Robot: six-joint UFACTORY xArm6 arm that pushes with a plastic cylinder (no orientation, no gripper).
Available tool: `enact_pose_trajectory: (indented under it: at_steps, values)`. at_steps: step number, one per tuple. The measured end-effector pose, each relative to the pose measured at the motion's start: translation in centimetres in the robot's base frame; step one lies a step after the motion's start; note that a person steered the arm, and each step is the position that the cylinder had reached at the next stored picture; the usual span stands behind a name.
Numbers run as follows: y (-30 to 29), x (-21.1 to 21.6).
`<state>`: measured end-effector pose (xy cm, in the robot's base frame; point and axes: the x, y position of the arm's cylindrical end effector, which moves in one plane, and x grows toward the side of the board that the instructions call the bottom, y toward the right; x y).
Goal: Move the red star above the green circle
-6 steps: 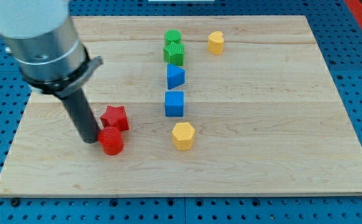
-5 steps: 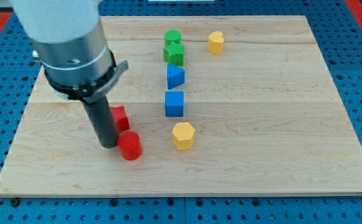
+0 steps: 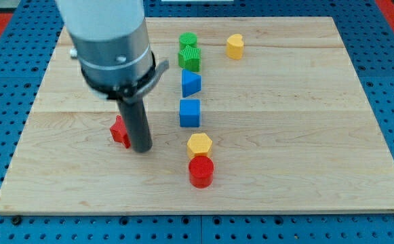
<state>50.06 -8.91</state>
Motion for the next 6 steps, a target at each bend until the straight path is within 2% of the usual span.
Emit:
enact_pose_trajectory:
  at_steps: [1, 2, 3, 5, 6]
  values:
    - [0.7, -1.5]
    - [-0.3, 1.4]
    - [-3.3, 0.2]
    - [-6.1, -7.9]
    - [-5.8, -12.5]
